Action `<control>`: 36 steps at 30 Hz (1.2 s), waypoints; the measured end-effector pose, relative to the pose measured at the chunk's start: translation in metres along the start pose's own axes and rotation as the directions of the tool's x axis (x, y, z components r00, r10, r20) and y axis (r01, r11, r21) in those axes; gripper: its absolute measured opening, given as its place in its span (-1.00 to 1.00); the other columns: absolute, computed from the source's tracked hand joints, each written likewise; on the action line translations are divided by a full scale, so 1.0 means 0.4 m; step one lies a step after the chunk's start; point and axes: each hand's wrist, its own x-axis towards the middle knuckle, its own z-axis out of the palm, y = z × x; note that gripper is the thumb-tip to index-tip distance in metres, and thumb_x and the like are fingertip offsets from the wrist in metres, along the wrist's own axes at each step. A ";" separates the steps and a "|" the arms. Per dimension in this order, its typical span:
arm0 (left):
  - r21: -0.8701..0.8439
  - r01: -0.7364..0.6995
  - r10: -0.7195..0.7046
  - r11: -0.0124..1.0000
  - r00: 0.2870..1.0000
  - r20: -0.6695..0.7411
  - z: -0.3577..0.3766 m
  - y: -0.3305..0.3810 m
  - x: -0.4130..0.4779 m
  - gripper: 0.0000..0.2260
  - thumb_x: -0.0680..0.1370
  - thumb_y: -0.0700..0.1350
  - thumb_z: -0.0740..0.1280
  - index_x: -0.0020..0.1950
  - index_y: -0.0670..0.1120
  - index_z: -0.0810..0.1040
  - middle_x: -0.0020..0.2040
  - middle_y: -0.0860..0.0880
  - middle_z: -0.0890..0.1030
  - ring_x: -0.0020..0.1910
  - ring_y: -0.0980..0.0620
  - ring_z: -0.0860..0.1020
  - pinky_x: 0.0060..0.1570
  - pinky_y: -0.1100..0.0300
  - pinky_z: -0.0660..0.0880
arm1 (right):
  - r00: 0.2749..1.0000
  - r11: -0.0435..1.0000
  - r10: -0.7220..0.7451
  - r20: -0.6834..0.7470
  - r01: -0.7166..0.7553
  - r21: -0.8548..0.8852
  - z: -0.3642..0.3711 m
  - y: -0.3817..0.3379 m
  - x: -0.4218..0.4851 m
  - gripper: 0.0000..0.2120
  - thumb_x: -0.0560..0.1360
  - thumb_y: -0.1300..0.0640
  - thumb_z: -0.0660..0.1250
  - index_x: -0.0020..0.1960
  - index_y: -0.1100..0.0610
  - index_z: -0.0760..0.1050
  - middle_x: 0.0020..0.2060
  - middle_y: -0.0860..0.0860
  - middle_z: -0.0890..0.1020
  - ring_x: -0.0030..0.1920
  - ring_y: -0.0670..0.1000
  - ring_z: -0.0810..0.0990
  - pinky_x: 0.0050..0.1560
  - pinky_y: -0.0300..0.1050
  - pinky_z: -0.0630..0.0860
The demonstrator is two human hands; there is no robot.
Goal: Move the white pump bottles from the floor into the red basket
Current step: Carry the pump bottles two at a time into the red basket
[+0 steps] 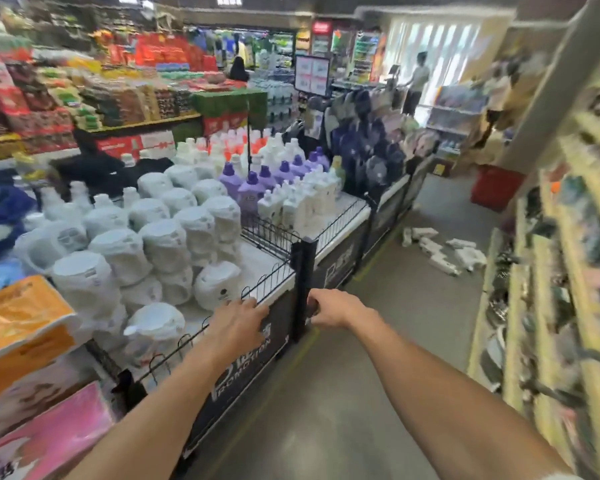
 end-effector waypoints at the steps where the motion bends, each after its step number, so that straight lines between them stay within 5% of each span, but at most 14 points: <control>1: 0.002 -0.032 0.032 0.999 0.999 -0.024 -0.006 0.025 0.034 -0.60 0.57 0.06 0.29 0.41 0.10 0.41 0.21 0.01 0.52 0.18 -0.07 0.51 -0.04 0.07 0.42 | 0.999 0.999 0.035 -0.015 -0.035 0.004 -0.019 0.046 -0.007 -0.57 0.48 -0.02 0.37 0.33 -0.07 0.44 0.25 0.02 0.60 0.20 0.15 0.58 0.15 0.06 0.55; 9: 0.028 -0.311 0.312 0.950 0.949 -0.050 -0.069 0.217 0.241 -0.63 0.54 0.10 0.29 0.33 0.07 0.42 0.17 -0.01 0.54 0.16 -0.11 0.54 0.05 0.00 0.51 | 0.956 0.958 0.282 -0.086 -0.275 0.083 -0.088 0.299 -0.080 -0.60 0.49 -0.02 0.41 0.30 -0.03 0.45 0.24 0.07 0.59 0.21 0.17 0.56 0.18 0.06 0.53; 19: 0.036 -0.586 0.587 0.810 0.806 -0.080 -0.101 0.363 0.405 -0.60 0.56 0.11 0.30 0.38 0.09 0.41 0.30 -0.01 0.50 0.27 -0.10 0.51 0.18 0.02 0.44 | 0.845 0.837 0.529 -0.078 -0.504 0.213 -0.060 0.407 -0.169 -0.58 0.50 0.04 0.46 0.33 0.03 0.48 0.20 0.06 0.62 0.17 0.13 0.60 0.12 -0.02 0.53; 26: 0.025 -0.658 0.654 0.752 0.742 -0.144 -0.137 0.421 0.497 -0.62 0.57 0.11 0.26 0.37 0.11 0.42 0.33 0.03 0.50 0.31 -0.07 0.49 0.21 0.03 0.42 | 0.806 0.796 0.584 -0.100 -0.544 0.266 -0.078 0.471 -0.180 -0.59 0.53 0.02 0.45 0.34 0.02 0.46 0.21 0.03 0.60 0.16 0.12 0.59 0.02 -0.04 0.47; 36: 0.005 -0.619 0.619 0.786 0.785 -0.024 -0.129 0.514 0.639 -0.60 0.57 0.12 0.28 0.40 0.10 0.41 0.35 -0.01 0.49 0.32 -0.10 0.48 0.25 -0.02 0.40 | 0.779 0.757 0.621 -0.090 -0.565 0.328 -0.136 0.645 -0.117 -0.61 0.50 0.02 0.46 0.29 -0.03 0.46 0.15 0.02 0.62 0.10 0.08 0.61 0.10 -0.02 0.55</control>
